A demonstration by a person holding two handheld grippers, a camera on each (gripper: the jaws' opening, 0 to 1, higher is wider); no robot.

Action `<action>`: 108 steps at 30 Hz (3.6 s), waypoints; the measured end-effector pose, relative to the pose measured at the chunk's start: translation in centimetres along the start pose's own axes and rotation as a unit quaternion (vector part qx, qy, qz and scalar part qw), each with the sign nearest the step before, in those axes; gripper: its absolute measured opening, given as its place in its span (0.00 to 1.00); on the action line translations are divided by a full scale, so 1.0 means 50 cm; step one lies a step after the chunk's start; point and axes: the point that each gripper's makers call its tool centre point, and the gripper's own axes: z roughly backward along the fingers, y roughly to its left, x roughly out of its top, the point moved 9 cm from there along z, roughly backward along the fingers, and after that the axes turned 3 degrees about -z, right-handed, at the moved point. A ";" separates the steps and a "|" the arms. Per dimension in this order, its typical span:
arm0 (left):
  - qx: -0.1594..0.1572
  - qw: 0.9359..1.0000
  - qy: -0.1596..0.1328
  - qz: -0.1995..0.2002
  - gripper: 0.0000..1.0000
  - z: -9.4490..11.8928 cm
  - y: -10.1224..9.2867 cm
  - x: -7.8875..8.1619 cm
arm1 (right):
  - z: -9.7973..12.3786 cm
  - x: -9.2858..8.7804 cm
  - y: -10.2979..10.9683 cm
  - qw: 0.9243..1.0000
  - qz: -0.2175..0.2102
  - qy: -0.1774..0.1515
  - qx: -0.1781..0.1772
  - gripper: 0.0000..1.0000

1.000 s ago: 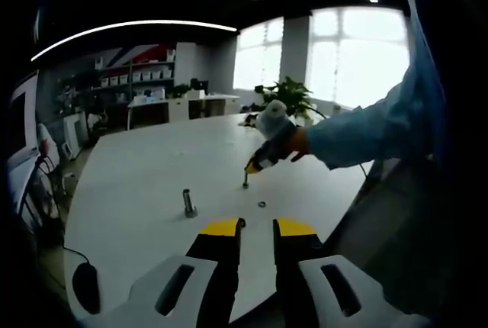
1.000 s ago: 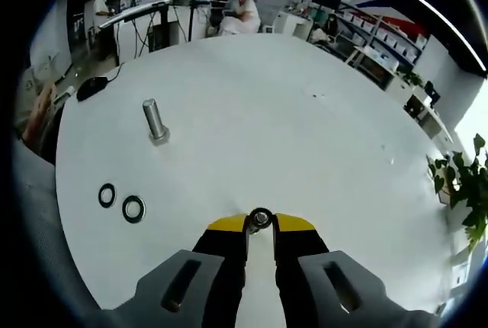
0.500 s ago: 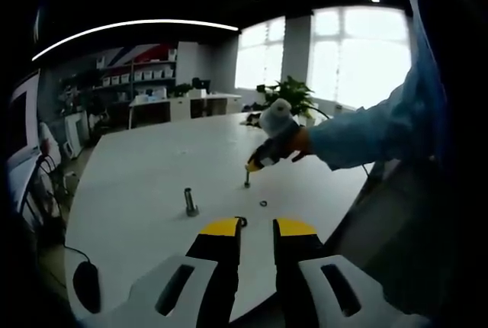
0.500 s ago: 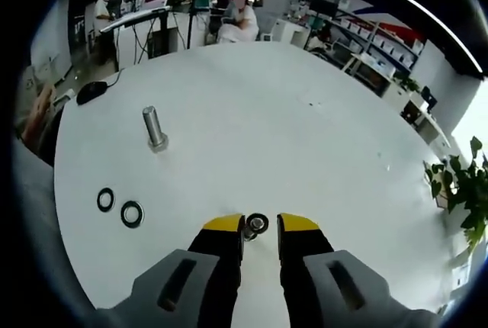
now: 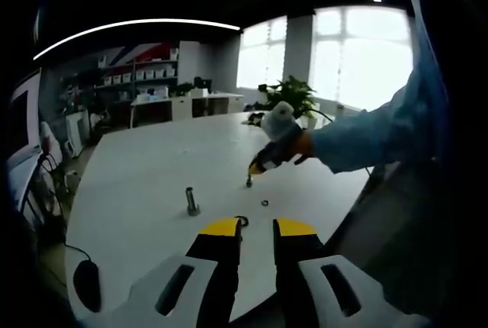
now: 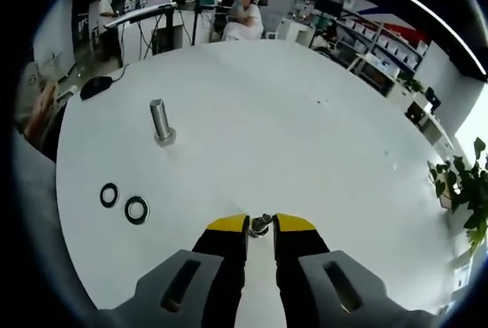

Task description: Place the washer onto the threaded stud by aligning its center hole with the stud, sliding it down to the base, and recovering from edge contact or off-axis alignment until the washer reaches the visible bottom stop.

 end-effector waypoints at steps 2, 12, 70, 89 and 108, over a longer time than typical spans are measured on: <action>0.000 1.000 0.000 0.000 0.14 0.000 0.000 0.000 | 0.004 0.000 0.000 1.000 0.000 0.000 -0.001 0.15; 0.001 1.000 0.001 0.000 0.14 0.000 0.000 -0.001 | 0.022 -0.024 0.002 1.000 -0.025 -0.009 -0.005 0.15; 0.004 1.000 0.005 0.001 0.14 -0.001 0.001 -0.001 | 0.007 -0.114 0.100 0.994 -0.046 0.045 0.091 0.15; 0.003 1.000 0.005 0.001 0.14 0.000 0.000 -0.001 | 0.023 -0.086 0.075 0.997 -0.051 0.014 0.063 0.15; 0.001 1.000 0.005 0.001 0.14 0.000 0.000 -0.001 | 0.039 -0.050 0.032 0.998 -0.041 -0.045 -0.010 0.15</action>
